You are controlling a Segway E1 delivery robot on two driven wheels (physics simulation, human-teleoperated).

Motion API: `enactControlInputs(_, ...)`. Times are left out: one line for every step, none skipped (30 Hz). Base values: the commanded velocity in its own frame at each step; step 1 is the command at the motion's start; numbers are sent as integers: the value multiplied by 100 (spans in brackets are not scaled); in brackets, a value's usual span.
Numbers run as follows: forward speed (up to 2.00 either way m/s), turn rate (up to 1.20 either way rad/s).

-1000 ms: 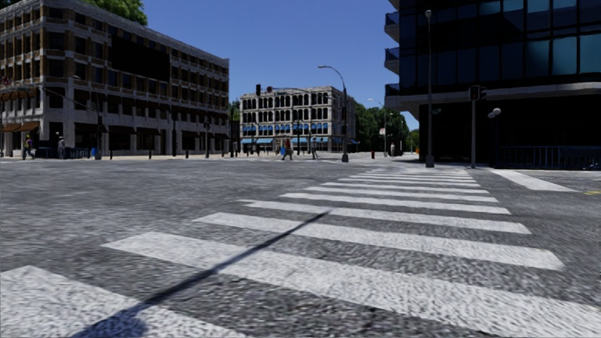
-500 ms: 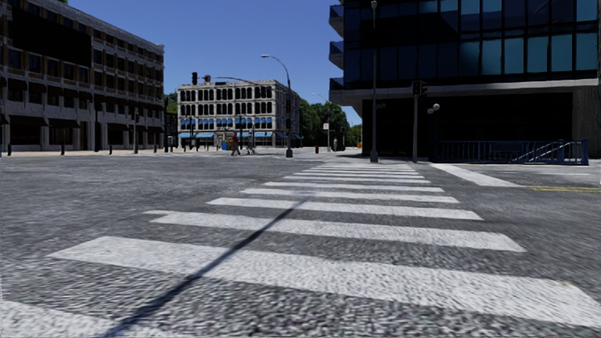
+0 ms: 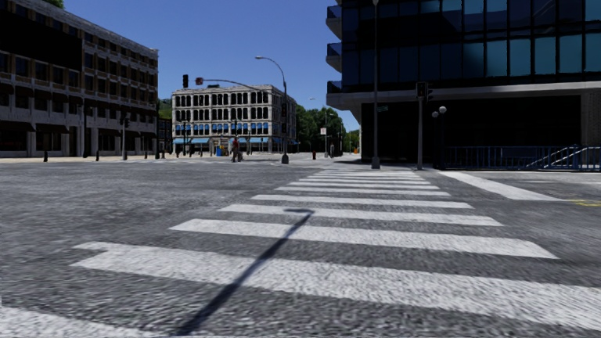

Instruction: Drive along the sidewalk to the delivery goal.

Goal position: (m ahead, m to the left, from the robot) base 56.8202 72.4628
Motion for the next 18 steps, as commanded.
enactControlInputs(200,-31)
enactControlInputs(200,-41)
enactControlInputs(200,-44)
enactControlInputs(200,-44)
enactControlInputs(200,-44)
enactControlInputs(200,-44)
enactControlInputs(200,-44)
enactControlInputs(200,-44)
enactControlInputs(200,-44)
enactControlInputs(200,-44)
enactControlInputs(200,-36)
enactControlInputs(200,-28)
enactControlInputs(200,-10)
enactControlInputs(200,-10)
enactControlInputs(200,0)
enactControlInputs(200,0)
enactControlInputs(200,0)
enactControlInputs(200,0)
